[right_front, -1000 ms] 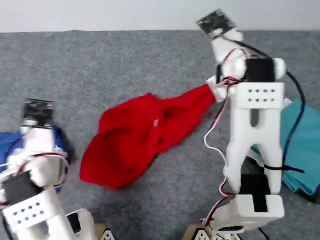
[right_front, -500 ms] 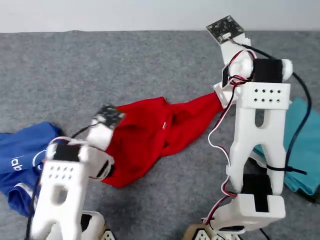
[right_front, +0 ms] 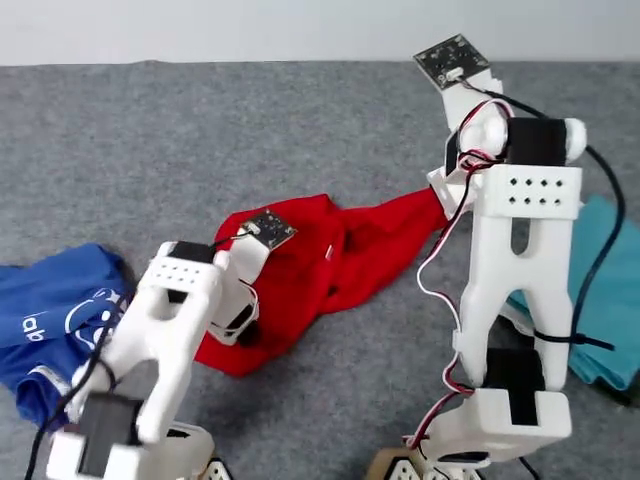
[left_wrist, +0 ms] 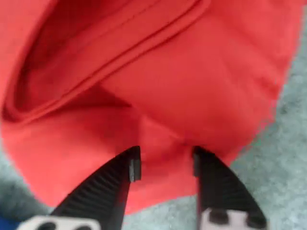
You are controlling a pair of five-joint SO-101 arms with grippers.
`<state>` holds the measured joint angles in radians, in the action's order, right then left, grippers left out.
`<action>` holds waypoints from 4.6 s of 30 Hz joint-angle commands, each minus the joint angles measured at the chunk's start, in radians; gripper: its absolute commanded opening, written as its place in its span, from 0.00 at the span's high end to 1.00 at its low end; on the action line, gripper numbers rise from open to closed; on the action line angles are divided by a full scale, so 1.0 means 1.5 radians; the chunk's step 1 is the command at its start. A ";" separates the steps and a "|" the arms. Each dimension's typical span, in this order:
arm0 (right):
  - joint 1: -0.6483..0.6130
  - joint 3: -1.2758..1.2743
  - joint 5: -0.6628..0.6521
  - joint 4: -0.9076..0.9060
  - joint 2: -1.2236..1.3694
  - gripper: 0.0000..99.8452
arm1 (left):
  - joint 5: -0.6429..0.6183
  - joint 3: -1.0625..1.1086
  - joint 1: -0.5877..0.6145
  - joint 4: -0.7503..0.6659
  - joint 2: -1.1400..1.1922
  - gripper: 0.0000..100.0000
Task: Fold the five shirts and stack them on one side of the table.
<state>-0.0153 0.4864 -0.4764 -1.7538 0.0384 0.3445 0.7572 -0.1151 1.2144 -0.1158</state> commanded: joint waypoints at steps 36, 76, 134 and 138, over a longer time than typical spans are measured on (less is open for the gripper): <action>-0.131 0.366 -0.065 0.218 -0.161 0.99 | -0.111 -0.622 0.317 0.348 -0.049 0.97; -0.272 0.389 -0.448 0.348 -0.087 0.99 | -0.093 -0.463 0.288 0.354 -0.238 0.97; -0.294 0.457 -0.761 0.753 0.139 0.99 | -0.057 -0.312 0.478 0.321 -0.354 0.97; -0.225 0.349 -0.761 0.566 0.135 0.99 | -0.057 -0.304 0.443 0.321 -0.401 0.97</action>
<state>-0.4266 1.0848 -1.5980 -0.7273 0.2762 0.2493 0.3245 0.5861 1.6901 -0.6590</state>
